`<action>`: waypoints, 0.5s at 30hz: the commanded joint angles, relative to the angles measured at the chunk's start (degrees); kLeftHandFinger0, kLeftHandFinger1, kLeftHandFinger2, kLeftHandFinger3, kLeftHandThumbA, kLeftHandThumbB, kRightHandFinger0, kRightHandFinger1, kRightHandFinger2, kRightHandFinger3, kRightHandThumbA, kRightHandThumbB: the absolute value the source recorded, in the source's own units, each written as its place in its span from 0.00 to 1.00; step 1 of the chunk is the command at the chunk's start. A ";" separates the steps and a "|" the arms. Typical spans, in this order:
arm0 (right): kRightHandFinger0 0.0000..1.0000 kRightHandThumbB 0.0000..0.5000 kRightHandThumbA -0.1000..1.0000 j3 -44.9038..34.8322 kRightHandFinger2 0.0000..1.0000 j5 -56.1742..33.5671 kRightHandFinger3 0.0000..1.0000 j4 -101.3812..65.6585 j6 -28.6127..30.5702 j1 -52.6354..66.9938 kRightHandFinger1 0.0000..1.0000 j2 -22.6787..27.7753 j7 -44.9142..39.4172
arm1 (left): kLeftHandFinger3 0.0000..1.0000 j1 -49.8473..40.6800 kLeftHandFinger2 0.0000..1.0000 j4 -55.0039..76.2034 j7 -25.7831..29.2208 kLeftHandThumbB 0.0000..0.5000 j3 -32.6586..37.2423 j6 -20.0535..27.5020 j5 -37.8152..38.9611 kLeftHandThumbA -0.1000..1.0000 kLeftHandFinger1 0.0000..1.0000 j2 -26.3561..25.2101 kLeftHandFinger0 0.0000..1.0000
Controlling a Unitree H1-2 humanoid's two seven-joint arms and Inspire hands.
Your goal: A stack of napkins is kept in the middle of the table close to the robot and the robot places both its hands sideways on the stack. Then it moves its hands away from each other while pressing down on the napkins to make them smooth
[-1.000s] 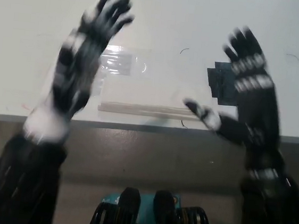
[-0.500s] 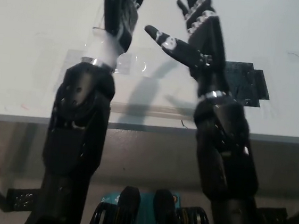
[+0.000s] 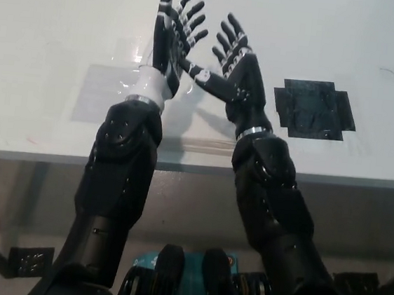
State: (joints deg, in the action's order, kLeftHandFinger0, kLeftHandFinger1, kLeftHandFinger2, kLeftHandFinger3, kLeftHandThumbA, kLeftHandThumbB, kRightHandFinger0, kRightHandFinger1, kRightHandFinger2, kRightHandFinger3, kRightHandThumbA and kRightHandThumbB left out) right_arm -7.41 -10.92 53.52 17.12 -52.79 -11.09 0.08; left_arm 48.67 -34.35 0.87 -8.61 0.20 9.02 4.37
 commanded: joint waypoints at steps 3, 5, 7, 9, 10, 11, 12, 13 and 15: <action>1.00 0.50 1.00 -1.37 1.00 -0.69 1.00 9.69 9.32 -5.76 1.00 0.58 0.47 | 1.00 2.44 1.00 -4.47 0.94 0.59 0.59 7.50 -1.28 1.00 1.00 -0.62 1.00; 1.00 0.48 1.00 -1.74 1.00 -0.95 1.00 11.92 9.80 -6.09 1.00 0.89 -0.05 | 1.00 2.71 1.00 -5.93 1.46 0.60 0.64 7.99 -1.62 1.00 1.00 -0.63 1.00; 1.00 0.50 1.00 -1.97 1.00 -0.94 1.00 13.33 9.81 -6.22 1.00 1.19 -0.44 | 1.00 2.73 1.00 -6.38 1.55 0.58 0.63 8.33 -1.66 1.00 1.00 -0.49 1.00; 1.00 0.50 1.00 -2.17 1.00 -1.01 1.00 14.94 9.81 -5.93 1.00 1.52 -0.45 | 1.00 2.43 1.00 -7.41 1.18 0.58 0.74 9.38 -1.56 1.00 1.00 -0.34 1.00; 1.00 0.50 1.00 -2.29 1.00 -0.97 1.00 15.83 9.80 -5.82 1.00 1.76 -0.38 | 1.00 2.29 1.00 -7.87 0.88 0.59 0.79 9.71 -1.40 1.00 1.00 -0.25 1.00; 1.00 0.49 1.00 -2.93 1.00 -1.69 1.00 16.93 9.80 -5.69 1.00 1.93 -0.89 | 1.00 2.00 1.00 -8.05 0.72 0.61 0.90 9.74 -1.38 1.00 1.00 -0.15 1.00; 1.00 0.49 1.00 -3.48 1.00 -2.25 1.00 17.53 9.66 -5.59 1.00 2.06 -1.23 | 1.00 1.86 1.00 -8.08 0.66 0.62 0.99 9.62 -1.36 1.00 1.00 -0.04 1.00; 1.00 0.49 1.00 -3.85 1.00 -2.57 1.00 17.92 9.53 -5.54 1.00 2.13 -1.40 | 1.00 1.78 1.00 -8.07 0.63 0.62 1.02 9.49 -1.33 1.00 1.00 0.03 1.00; 1.00 0.45 1.00 -5.17 1.00 -3.52 1.00 19.28 9.08 -5.07 1.00 2.59 -2.63 | 1.00 1.15 1.00 -8.42 0.73 0.59 1.60 9.54 -1.94 1.00 1.00 0.18 1.00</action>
State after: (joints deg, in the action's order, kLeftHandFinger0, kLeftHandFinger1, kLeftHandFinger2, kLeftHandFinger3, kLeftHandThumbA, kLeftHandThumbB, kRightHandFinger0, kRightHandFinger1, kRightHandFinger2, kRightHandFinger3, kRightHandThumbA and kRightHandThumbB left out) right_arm -10.91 -11.57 71.39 23.01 -55.19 -9.12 -0.34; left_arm 48.46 -42.90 1.45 -7.90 6.29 7.79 4.08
